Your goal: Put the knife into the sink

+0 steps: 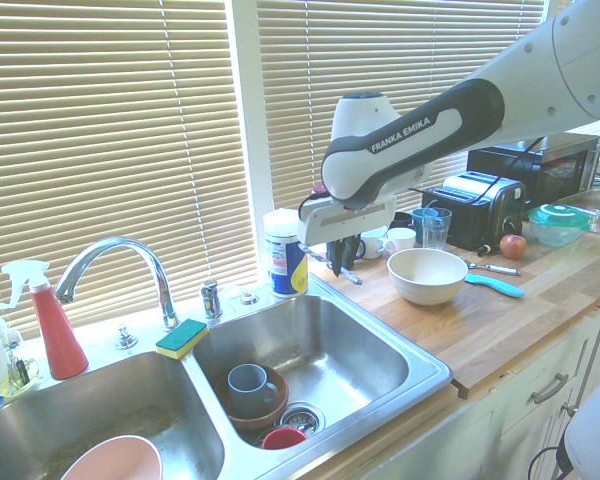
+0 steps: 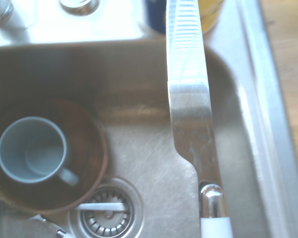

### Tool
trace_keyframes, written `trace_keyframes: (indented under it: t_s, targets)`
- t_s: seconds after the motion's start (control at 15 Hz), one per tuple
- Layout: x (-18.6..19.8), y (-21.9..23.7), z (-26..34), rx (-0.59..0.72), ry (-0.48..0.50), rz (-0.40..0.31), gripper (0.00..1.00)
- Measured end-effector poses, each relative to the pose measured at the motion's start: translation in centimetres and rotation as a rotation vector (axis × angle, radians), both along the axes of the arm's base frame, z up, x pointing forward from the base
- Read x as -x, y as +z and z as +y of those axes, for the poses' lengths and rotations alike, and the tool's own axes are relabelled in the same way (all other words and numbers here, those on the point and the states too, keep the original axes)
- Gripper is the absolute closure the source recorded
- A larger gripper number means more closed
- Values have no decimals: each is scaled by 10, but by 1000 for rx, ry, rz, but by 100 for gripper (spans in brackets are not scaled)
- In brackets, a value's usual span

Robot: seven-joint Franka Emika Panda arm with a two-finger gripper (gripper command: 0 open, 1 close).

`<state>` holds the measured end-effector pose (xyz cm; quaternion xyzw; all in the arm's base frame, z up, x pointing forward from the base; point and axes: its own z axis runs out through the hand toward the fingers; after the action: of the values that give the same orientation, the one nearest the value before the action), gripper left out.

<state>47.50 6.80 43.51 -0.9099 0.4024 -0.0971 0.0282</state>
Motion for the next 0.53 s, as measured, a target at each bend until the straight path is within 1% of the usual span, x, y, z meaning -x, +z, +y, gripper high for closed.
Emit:
trace_keyframes:
  t_s: [0.27, 0.4, 0.53]
  targets:
    - [5, -78, 21, 16, 7, 37, 100]
    - [1, -111, 29, 15, 34, 12, 100]
    - [-3, -146, 37, 1, 49, 16, 100]
